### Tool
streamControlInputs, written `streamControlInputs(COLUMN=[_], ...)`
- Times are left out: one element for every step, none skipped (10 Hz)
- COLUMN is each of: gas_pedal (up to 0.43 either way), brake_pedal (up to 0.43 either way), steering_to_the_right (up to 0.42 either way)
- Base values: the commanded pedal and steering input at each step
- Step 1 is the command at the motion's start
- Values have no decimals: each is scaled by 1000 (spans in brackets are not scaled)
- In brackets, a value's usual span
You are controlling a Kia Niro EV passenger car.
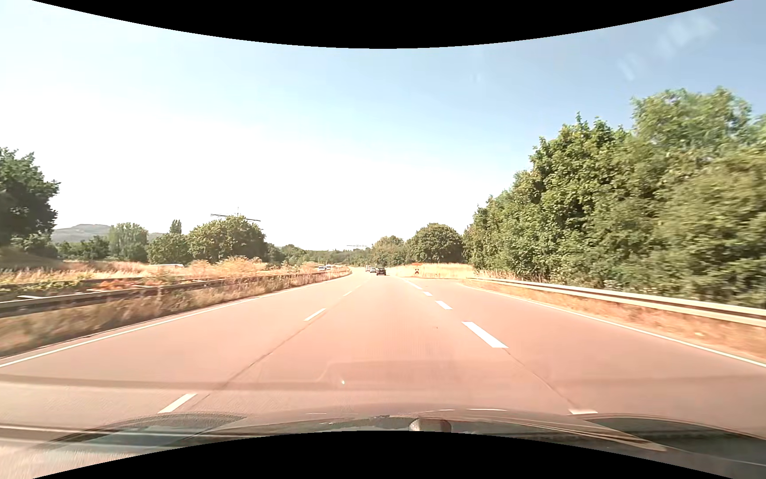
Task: Follow the waypoints while adhering to traffic rules and regulations
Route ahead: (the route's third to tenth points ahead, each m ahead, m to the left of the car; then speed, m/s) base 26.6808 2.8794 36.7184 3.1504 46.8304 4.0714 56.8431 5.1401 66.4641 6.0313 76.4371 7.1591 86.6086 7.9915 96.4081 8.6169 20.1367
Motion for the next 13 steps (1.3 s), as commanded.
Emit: streamControlInputs(gas_pedal=[130, 130, 130, 130, 130, 130, 130, 130, 118, 118, 118, 118, 118], brake_pedal=[0, 0, 0, 0, 0, 0, 0, 0, 0, 0, 0, 0, 0], steering_to_the_right=[-4, -4, -4, -4, -4, -4, -4, -4, -4, -4, -4, -4, -4])
